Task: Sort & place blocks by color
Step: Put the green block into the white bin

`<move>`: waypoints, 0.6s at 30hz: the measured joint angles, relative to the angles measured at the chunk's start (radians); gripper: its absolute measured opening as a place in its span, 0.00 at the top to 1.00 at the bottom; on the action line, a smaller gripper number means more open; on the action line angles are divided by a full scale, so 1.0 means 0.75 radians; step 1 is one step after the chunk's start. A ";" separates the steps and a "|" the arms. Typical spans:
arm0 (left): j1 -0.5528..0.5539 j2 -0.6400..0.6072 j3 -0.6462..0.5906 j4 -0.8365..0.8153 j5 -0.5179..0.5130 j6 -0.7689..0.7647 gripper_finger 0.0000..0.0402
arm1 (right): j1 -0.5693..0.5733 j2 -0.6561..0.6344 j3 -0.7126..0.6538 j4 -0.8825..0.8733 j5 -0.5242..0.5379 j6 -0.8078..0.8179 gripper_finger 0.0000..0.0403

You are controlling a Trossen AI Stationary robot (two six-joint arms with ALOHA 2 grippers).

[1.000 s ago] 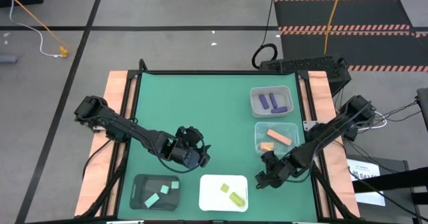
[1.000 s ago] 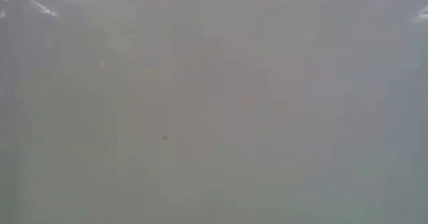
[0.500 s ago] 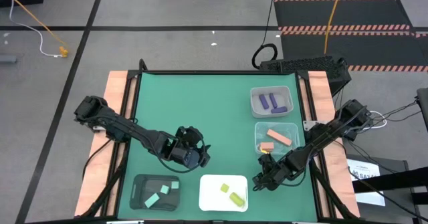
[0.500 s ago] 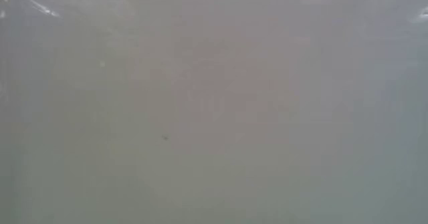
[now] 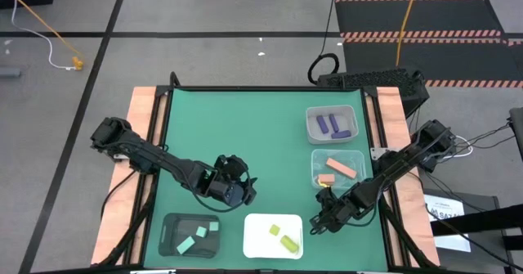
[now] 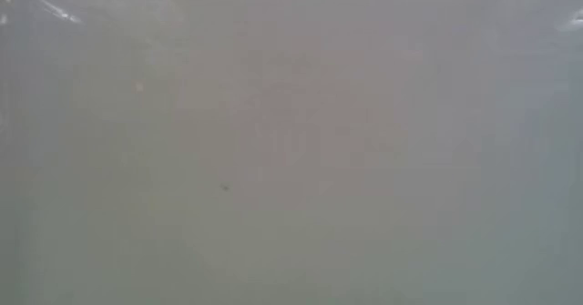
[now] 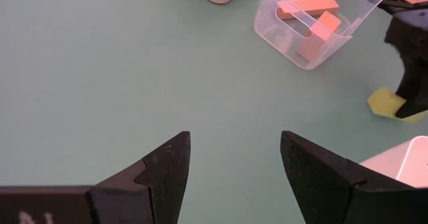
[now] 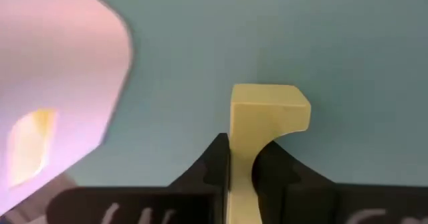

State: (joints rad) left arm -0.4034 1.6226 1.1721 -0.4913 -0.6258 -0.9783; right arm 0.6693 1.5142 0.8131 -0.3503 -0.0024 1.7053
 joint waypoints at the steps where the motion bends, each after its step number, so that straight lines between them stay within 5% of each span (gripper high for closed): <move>1: -0.002 0.000 0.000 -0.002 0.000 0.000 0.42 | 0.000 -0.020 0.000 -0.001 0.002 -0.001 0.93; 5: -0.005 0.000 0.000 -0.008 0.000 0.001 0.42 | 0.000 -0.104 0.000 0.002 0.067 -0.031 0.93; 10: -0.005 0.000 0.000 -0.008 0.000 0.001 0.42 | 0.000 -0.228 -0.001 0.097 0.311 -0.180 0.94; 18: -0.004 0.000 0.000 -0.009 0.000 0.002 0.42 | -0.056 -0.304 0.000 0.462 0.733 -0.680 0.94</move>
State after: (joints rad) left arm -0.4065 1.6226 1.1721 -0.4978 -0.6258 -0.9771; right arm 0.6274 1.2860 0.8131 -0.0041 0.5475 1.1951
